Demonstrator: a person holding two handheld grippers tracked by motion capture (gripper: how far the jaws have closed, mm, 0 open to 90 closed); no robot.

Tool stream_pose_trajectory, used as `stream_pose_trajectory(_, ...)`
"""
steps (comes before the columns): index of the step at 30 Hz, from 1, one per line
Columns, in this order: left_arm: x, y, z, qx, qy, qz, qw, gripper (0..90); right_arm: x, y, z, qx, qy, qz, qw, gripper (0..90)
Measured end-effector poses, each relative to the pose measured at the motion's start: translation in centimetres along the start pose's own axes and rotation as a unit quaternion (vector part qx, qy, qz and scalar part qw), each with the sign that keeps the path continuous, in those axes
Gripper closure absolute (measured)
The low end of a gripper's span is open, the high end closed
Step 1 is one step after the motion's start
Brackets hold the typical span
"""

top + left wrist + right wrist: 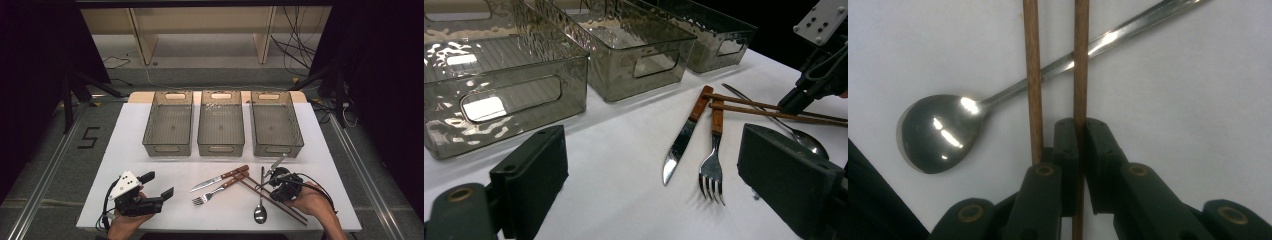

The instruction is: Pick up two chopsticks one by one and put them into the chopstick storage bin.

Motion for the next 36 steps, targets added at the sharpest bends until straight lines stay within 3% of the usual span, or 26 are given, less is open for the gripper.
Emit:
stream_pose_trajectory(3, 0.0, 0.0, 0.0, 0.001, 0.001, 0.000, 1.0000, 12.4, 0.0, 0.2, 0.0, -0.006, 0.001, 0.007, 1.0000, 85.5)
stream_pose_trajectory(6, 0.0, 0.0, 0.0, 0.003, 0.001, -0.001, 1.0000, 12.4, 0.0, 0.9, 0.0, -0.019, 0.001, -0.002, 0.9998, 85.7)
stream_pose_trajectory(13, -0.3, -0.2, 0.1, 0.009, 0.008, -0.006, 0.9999, 12.6, 0.3, 3.4, 0.8, -0.088, 0.013, -0.003, 0.9960, 85.8)
stream_pose_trajectory(18, -0.8, -0.4, 0.5, 0.015, 0.010, -0.011, 0.9998, 13.2, 1.1, 4.1, 2.4, -0.146, 0.027, 0.012, 0.9888, 85.7)
stream_pose_trajectory(23, -1.4, -1.0, 0.9, 0.029, 0.023, -0.017, 0.9992, 13.9, 2.2, 4.2, 3.9, -0.181, 0.037, 0.018, 0.9825, 85.7)
stream_pose_trajectory(26, -2.0, -1.7, 1.4, 0.043, 0.020, -0.017, 0.9987, 14.3, 2.8, 4.3, 4.6, -0.206, 0.038, 0.028, 0.9775, 85.7)
stream_pose_trajectory(31, -3.4, -2.7, 2.7, 0.052, 0.023, -0.037, 0.9977, 15.3, 3.8, 4.5, 5.5, -0.238, 0.044, 0.044, 0.9692, 85.7)
stream_pose_trajectory(36, -4.4, -3.9, 4.2, 0.061, 0.034, -0.051, 0.9963, 16.1, 4.6, 4.4, 6.2, -0.260, 0.046, 0.052, 0.9632, 85.7)
Point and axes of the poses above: each handheld gripper's, and its own axes: y roughly backward along the jaws, z roughly out of its top, x roughly to its left, the point moved 3 cm from there along -y, roughly forward along the jaws, and after that the axes turned 12 degrees about z, right-handed, at the moved point
